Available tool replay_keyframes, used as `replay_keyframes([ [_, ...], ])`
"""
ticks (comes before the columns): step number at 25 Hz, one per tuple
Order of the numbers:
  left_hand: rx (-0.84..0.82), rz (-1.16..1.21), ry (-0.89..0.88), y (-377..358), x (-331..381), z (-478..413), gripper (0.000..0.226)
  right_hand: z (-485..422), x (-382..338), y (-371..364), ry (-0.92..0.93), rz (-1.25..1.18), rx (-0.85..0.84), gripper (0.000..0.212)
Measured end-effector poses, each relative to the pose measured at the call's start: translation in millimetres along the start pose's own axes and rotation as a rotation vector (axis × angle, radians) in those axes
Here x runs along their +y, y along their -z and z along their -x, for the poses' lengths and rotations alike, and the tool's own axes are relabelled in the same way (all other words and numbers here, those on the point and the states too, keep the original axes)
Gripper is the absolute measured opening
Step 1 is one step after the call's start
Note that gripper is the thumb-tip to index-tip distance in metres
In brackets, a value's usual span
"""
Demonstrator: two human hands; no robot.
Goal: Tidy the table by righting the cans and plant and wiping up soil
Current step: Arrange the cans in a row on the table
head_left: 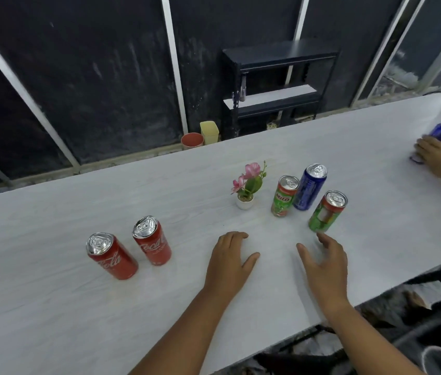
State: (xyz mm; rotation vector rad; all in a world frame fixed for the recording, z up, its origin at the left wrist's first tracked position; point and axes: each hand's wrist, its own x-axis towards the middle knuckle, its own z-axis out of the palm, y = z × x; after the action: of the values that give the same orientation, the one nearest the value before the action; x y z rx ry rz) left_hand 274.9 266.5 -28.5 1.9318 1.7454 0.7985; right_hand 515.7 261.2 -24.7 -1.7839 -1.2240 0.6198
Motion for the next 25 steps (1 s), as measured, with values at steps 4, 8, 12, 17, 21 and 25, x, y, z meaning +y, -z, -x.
replay_keyframes([
  [4, -0.087, 0.138, 0.109, -22.5, 34.9, -58.0, 0.074, -30.6, -2.8, 13.4, -0.148, -0.205, 0.103, 0.083],
  [8, -0.081, 0.266, 0.156, -42.5, 65.9, -107.0, 0.081, -65.6, -11.3, 7.6, -0.195, -0.1, 0.147, 0.092],
  [12, 0.026, 0.315, 0.204, -59.5, 79.7, -123.9, 0.064, -81.0, -10.6, -7.4, -0.187, 0.107, 0.215, 0.076],
  [17, 0.089, 0.324, 0.24, -57.9, 74.7, -113.0, 0.06, -80.6, -2.7, -8.0, -0.132, 0.117, 0.147, 0.056],
  [21, 0.119, 0.333, 0.271, -41.5, 59.4, -81.7, 0.06, -74.1, -4.8, -4.9, -0.073, 0.049, 0.084, 0.061],
  [25, 0.143, 0.363, 0.324, -12.3, 34.3, -38.8, 0.06, -71.9, -7.5, -2.4, -0.035, 0.099, 0.007, 0.063],
])
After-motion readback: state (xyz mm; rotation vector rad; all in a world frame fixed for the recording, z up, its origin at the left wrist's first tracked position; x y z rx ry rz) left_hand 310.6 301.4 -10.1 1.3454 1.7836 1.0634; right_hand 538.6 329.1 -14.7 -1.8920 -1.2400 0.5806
